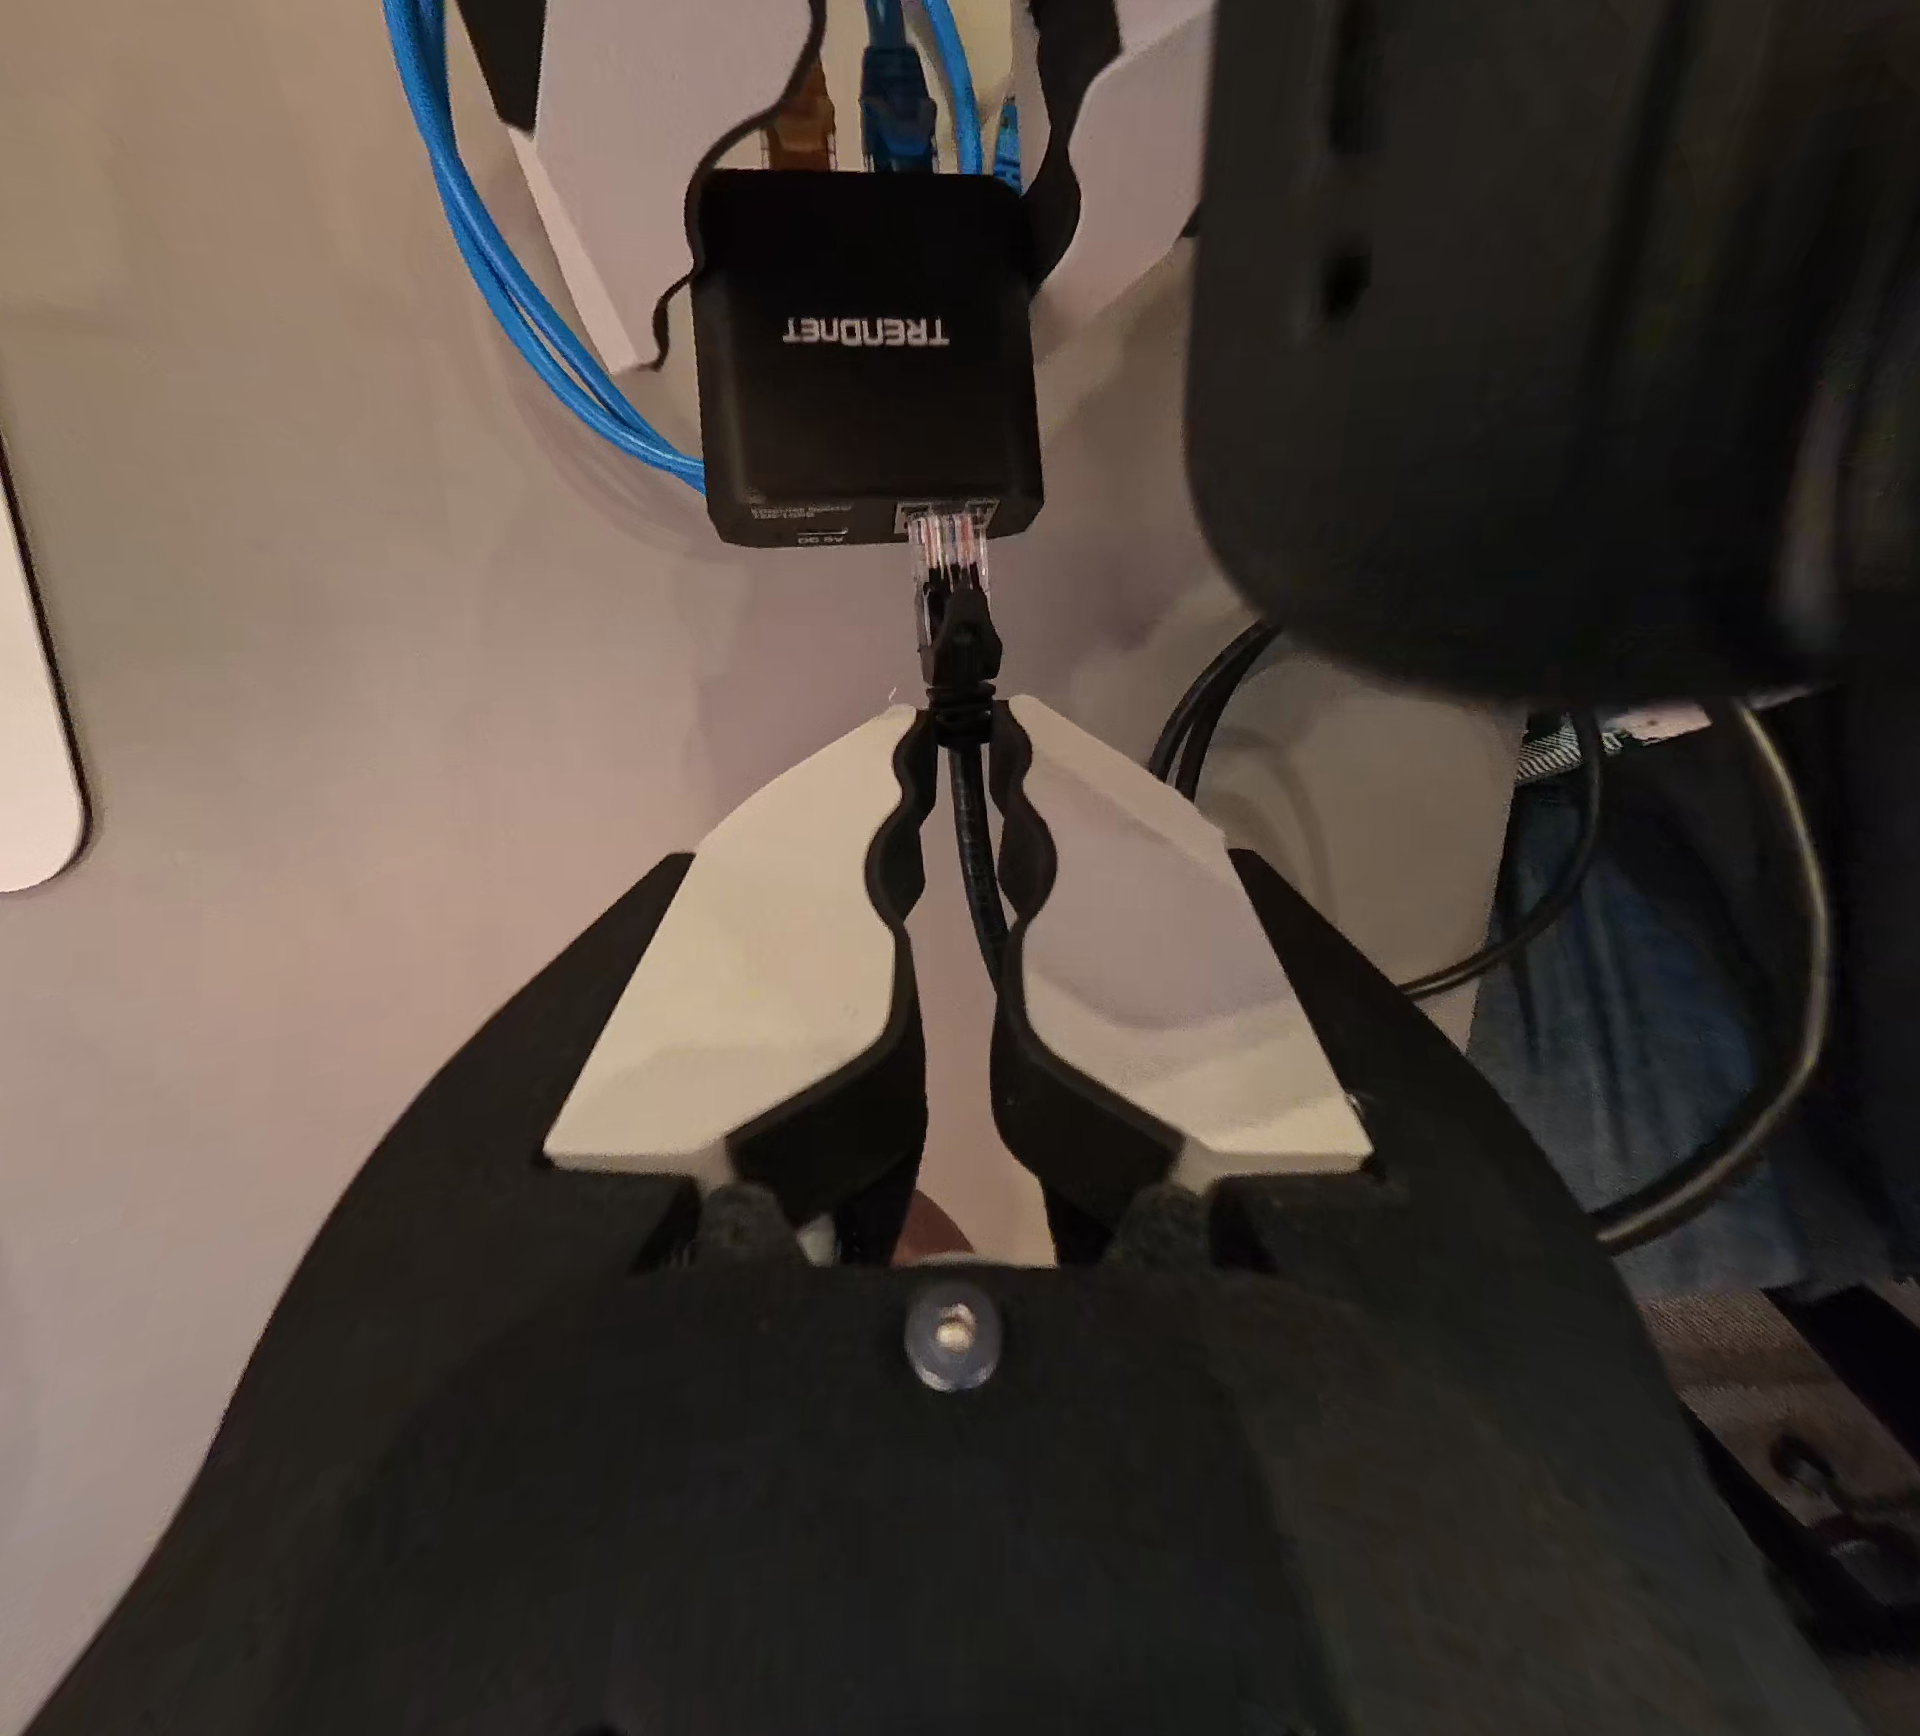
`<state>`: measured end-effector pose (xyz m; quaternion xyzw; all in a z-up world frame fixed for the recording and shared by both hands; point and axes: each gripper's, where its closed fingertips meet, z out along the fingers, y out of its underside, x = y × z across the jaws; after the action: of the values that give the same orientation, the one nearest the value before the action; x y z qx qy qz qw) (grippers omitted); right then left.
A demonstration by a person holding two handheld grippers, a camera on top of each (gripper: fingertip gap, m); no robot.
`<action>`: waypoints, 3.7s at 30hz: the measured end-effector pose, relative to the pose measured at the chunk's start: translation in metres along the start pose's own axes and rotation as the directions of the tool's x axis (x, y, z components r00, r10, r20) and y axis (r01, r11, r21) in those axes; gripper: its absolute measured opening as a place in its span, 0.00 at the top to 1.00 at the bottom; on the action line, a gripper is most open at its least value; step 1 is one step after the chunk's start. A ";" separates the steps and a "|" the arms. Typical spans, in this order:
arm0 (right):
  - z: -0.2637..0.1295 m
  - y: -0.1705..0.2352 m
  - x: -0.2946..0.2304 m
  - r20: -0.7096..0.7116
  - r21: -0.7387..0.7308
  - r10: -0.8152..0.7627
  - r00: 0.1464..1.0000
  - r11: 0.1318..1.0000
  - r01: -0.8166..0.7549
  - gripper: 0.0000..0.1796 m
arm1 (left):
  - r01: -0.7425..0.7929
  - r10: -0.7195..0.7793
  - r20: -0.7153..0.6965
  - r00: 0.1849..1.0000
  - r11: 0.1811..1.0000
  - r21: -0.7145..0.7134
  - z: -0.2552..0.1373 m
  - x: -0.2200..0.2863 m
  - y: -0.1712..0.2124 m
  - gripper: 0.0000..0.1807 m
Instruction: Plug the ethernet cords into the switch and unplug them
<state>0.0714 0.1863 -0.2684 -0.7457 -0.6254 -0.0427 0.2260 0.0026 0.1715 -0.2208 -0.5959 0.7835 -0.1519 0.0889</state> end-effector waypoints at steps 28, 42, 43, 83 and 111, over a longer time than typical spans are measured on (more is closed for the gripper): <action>0.003 -0.006 0.014 -0.065 -0.085 0.016 0.998 0.996 -0.022 0.63 | -0.001 0.002 0.163 0.987 1.000 -0.005 0.010 -0.021 0.006 0.95; -0.011 -0.008 0.030 -0.112 0.065 0.155 0.982 0.987 -0.148 0.62 | 0.039 -0.120 0.335 0.934 0.970 0.239 -0.033 -0.041 -0.012 0.83; -0.013 -0.008 0.031 -0.115 0.072 0.163 0.980 0.985 -0.156 0.62 | 0.019 -0.121 0.385 0.915 0.966 0.258 -0.043 -0.043 -0.012 0.80; -0.280 0.264 0.163 -0.502 0.426 0.713 0.489 0.696 -0.578 0.62 | 0.223 -0.501 0.361 0.787 0.776 0.590 -0.002 0.038 0.069 0.84; -0.102 0.343 0.090 -0.475 0.024 0.664 0.578 0.666 -0.745 0.62 | 0.228 -0.485 0.380 0.788 0.802 0.552 0.011 0.038 0.078 0.84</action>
<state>0.4394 0.1894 -0.2432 -0.9186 -0.2000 -0.1739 0.2930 -0.0747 0.1525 -0.2563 -0.7145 0.5384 -0.1937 0.4026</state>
